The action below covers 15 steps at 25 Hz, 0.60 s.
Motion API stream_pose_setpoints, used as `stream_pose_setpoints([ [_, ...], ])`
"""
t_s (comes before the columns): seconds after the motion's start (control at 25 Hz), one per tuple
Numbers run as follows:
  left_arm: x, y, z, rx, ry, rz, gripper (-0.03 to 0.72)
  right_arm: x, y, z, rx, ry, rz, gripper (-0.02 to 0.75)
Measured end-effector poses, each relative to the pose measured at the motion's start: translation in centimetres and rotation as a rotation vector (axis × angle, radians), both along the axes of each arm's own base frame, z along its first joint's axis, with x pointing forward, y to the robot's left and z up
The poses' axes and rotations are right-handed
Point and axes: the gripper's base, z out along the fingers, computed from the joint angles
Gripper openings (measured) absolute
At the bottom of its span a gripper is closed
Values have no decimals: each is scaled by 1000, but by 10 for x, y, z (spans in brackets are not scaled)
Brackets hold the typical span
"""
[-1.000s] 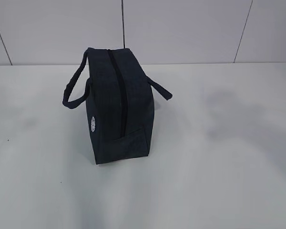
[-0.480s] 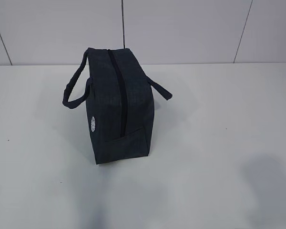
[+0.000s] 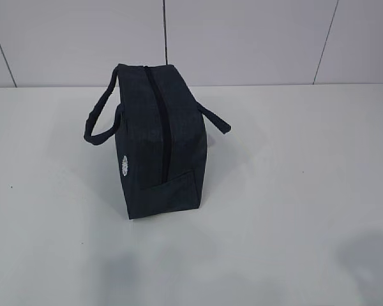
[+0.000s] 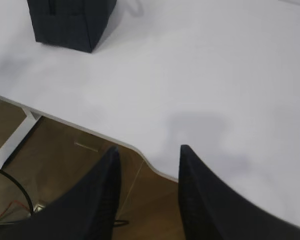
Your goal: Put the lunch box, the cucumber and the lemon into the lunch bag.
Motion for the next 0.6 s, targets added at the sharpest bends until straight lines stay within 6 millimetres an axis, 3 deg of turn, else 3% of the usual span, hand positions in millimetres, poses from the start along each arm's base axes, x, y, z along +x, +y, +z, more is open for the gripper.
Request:
stream_pose_setpoints([
  [0.16,5,0,-11,12,35,7,375,6,0,-21,-20,63,-8,296],
  [0.6,19,2,-15,4,-37,76,365,16,-2,-28,-26,-7,-36,297],
])
